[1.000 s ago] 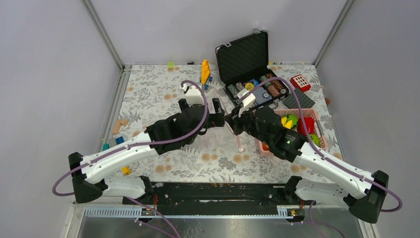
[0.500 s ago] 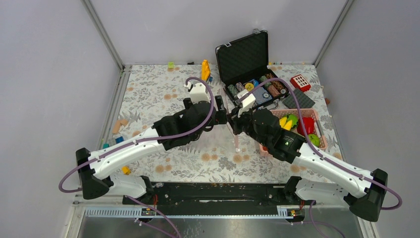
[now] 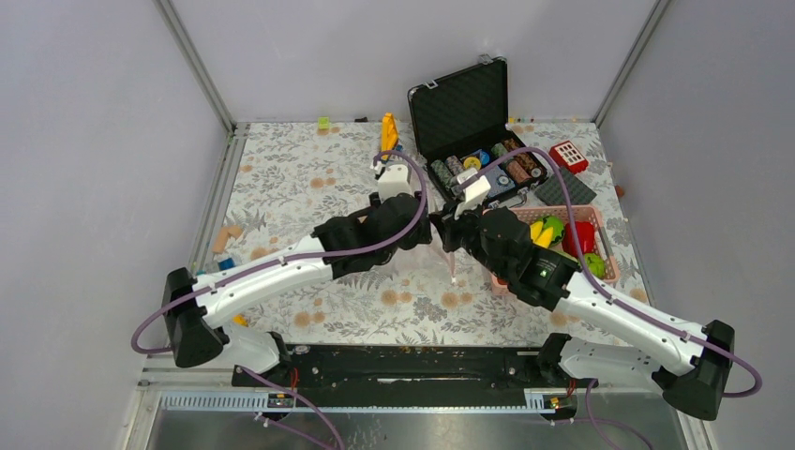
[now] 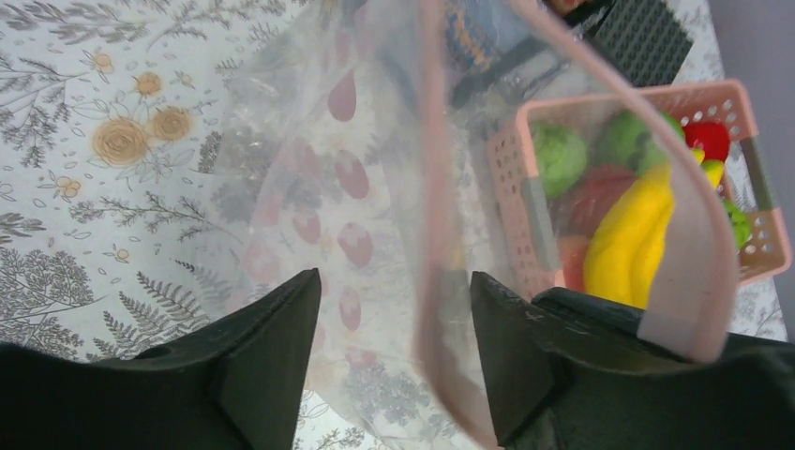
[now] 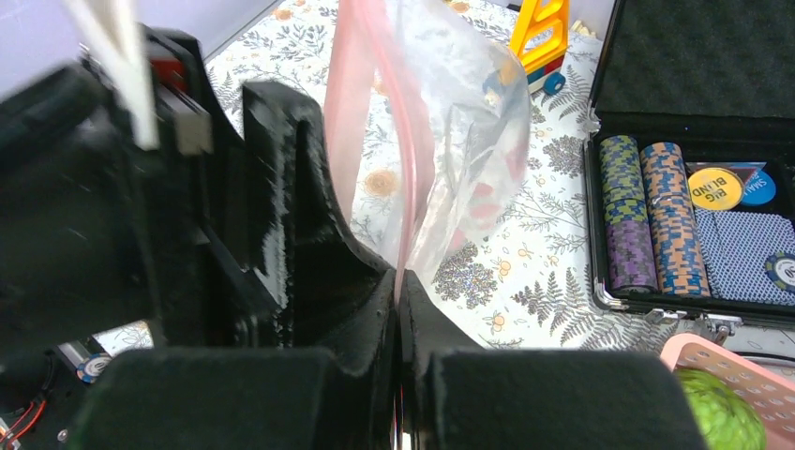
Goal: Place the food in the zip-top bag and seal the zipper
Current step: Open the zipper of the food storage bag at the center of the board.
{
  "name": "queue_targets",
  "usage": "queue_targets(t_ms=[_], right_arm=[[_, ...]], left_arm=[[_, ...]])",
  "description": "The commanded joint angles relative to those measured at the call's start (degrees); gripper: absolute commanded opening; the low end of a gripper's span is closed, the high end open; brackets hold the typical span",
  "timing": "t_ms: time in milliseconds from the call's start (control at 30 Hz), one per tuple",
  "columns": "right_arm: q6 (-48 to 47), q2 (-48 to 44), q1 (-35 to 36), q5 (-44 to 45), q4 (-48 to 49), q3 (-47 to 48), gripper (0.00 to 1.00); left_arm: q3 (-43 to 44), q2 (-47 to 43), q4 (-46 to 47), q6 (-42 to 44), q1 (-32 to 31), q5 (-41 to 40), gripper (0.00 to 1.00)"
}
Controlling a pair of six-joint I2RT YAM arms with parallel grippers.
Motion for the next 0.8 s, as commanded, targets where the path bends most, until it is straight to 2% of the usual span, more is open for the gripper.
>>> queue_targets(t_ms=[0, 133, 367, 467, 633, 767], right_arm=[[1.2, -0.8, 0.6, 2.2, 3.7, -0.3, 0.00], [1.4, -0.2, 0.6, 5.9, 2.0, -0.6, 0.00], [4.6, -1.1, 0.5, 16.9, 0.7, -4.5, 0.00], [6.8, -0.8, 0.2, 17.2, -0.3, -6.9, 0.00], [11.7, 4.2, -2.0, 16.2, -3.4, -7.5, 0.01], [15.2, 8.0, -3.5, 12.1, -2.6, -7.9, 0.01]], left_arm=[[1.9, 1.6, 0.3, 0.1, 0.3, 4.7, 0.53], [2.0, 1.1, -1.1, 0.6, 0.5, 4.7, 0.37], [0.8, -4.6, -12.5, -1.2, 1.4, -5.6, 0.10], [-0.2, -9.0, -16.6, -2.2, 2.7, -10.3, 0.01], [-1.0, -16.2, -19.8, -0.4, 4.4, -13.8, 0.00], [-3.3, -20.7, -20.6, 0.4, 4.7, -16.6, 0.00]])
